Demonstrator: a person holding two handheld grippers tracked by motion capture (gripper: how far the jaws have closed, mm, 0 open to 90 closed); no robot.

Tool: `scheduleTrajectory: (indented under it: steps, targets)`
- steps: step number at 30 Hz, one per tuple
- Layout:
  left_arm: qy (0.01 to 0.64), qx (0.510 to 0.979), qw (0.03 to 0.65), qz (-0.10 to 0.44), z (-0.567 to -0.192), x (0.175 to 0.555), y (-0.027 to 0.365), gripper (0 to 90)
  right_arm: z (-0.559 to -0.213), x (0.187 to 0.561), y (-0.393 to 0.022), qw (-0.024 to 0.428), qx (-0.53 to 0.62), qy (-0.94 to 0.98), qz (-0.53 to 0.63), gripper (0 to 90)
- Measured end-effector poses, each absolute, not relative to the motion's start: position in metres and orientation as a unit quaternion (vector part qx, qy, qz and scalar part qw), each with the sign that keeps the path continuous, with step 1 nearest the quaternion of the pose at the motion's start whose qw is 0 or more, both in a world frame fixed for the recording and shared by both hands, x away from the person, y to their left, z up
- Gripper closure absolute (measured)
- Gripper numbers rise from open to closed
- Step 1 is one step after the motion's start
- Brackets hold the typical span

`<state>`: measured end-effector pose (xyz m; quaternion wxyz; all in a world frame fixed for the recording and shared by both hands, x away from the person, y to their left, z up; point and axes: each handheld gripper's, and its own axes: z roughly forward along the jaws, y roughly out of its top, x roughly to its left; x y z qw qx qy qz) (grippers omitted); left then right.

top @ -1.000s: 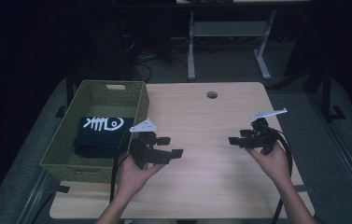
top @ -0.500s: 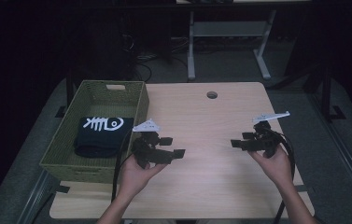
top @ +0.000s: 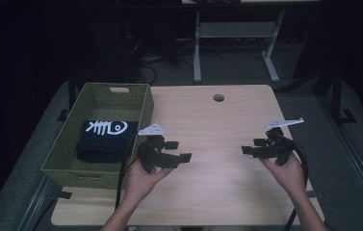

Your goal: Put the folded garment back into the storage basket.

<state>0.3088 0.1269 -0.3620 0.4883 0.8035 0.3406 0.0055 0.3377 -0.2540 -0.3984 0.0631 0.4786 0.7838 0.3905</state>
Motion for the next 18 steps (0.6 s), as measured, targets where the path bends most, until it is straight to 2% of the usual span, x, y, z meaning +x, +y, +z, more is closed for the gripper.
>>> scheduleTrajectory:
  steps: [18]
  targets:
    - [0.344, 0.806, 0.481, 0.0, -0.371, 0.31, 0.122, 26.3, -0.414, 0.324, -0.272, 0.055, 0.497, 0.774, 0.389, 28.8]
